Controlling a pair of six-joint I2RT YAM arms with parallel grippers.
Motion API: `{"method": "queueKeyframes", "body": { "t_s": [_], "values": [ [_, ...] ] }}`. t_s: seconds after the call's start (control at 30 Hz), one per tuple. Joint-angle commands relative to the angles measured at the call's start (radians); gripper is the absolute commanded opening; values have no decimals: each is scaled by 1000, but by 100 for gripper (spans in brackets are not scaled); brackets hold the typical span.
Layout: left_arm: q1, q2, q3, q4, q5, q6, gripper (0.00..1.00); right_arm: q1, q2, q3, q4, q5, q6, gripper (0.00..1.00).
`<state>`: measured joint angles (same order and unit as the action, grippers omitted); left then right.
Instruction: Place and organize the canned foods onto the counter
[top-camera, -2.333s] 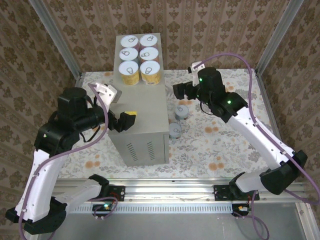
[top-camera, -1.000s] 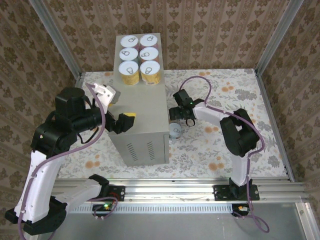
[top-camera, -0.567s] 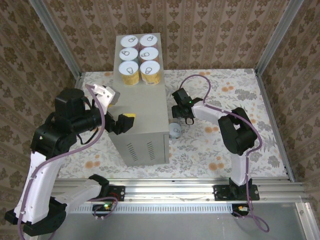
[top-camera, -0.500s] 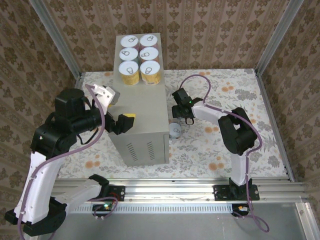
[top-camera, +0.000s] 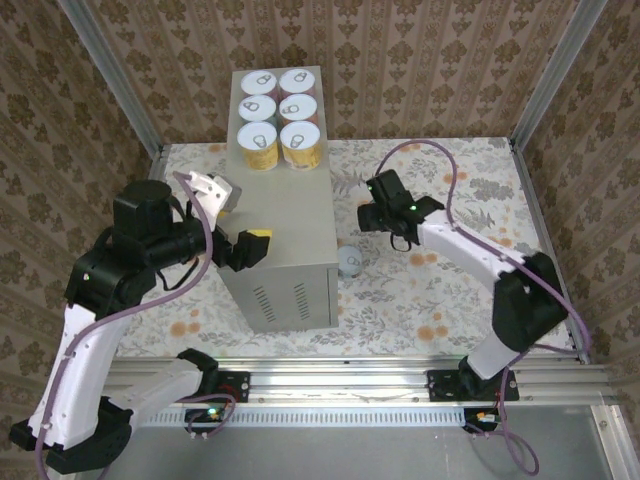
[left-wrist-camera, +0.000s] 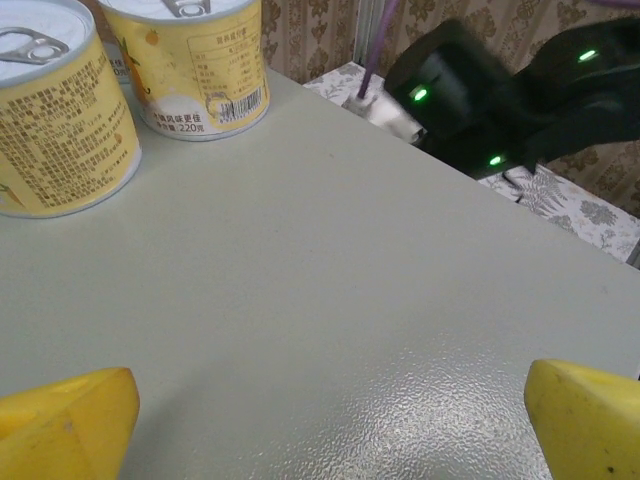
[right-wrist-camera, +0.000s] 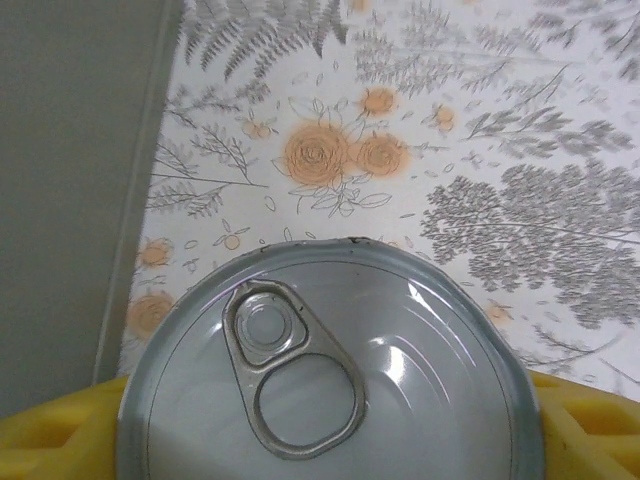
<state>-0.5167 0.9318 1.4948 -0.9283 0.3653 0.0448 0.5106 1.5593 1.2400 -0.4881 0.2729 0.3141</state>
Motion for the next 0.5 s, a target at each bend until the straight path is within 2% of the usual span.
{"method": "queueKeyframes", "body": {
  "t_s": [0.0, 0.27, 0.47],
  "values": [
    [-5, -11, -10, 36, 23, -25, 100, 11, -139, 15, -116, -16, -49, 66],
    [-5, -23, -4, 28, 17, -14, 100, 67, -378, 118, -365, -132, -115, 66],
    [-5, -36, 9, 2, 10, 4, 100, 163, -426, 292, -555, -190, -141, 68]
  ]
}}
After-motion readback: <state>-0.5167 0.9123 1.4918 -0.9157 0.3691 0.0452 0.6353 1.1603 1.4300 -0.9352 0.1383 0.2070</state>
